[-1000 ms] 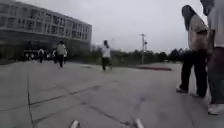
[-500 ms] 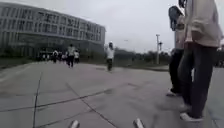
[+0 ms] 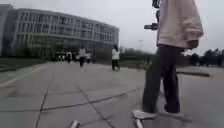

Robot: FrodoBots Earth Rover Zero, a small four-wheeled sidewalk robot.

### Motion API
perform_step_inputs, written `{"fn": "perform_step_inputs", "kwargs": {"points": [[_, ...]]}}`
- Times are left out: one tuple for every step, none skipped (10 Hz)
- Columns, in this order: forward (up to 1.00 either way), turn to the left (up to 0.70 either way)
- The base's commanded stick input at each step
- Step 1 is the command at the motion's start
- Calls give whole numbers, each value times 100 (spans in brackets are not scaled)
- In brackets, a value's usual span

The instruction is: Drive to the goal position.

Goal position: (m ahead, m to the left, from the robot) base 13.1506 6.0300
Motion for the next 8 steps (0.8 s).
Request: {"fn": "perform_step_inputs", "kwargs": {"points": [[50, 49], [50, 18], [50, 0], [50, 0], [50, 0], [50, 0], [50, 0], [50, 0]]}}
